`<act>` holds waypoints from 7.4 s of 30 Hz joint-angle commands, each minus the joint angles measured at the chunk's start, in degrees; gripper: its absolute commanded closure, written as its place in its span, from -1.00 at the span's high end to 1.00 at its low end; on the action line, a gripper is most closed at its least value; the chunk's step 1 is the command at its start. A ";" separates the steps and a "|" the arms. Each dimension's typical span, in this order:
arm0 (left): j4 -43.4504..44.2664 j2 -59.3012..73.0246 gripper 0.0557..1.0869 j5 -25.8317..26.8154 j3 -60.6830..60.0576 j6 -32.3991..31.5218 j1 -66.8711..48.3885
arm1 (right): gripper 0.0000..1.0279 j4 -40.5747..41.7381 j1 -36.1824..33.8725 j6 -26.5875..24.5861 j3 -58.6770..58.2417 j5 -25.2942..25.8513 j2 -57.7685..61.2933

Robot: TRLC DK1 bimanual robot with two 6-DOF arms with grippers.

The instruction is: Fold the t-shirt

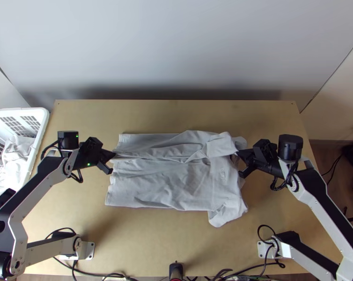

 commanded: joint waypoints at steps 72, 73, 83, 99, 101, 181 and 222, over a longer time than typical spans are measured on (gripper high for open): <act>-40.85 -4.93 0.91 -0.57 4.94 13.10 -1.95 | 0.91 -42.95 -0.97 10.23 10.80 -10.30 7.43; -42.00 -6.25 0.91 -0.57 3.89 13.37 -1.95 | 0.91 -42.95 -0.80 11.19 9.83 -10.30 6.29; -49.38 -8.88 0.91 -1.36 -2.27 18.99 -1.60 | 0.91 -45.85 0.34 16.03 3.95 -11.09 3.21; -36.02 -7.30 0.91 -1.54 -11.32 20.49 -0.37 | 0.91 -47.17 0.17 8.21 -3.61 -10.13 -2.15; -33.03 -6.86 0.91 -1.36 -11.76 19.61 -0.81 | 0.91 -47.17 0.70 8.38 -3.88 -10.21 -2.85; -22.57 -8.80 -0.93 -1.36 -1.47 14.51 5.87 | -0.95 -46.21 -10.55 3.28 19.68 -9.25 10.51; -8.69 8.69 -0.93 -5.58 16.37 1.41 1.74 | -0.95 -23.35 -8.09 9.08 32.25 -2.83 25.80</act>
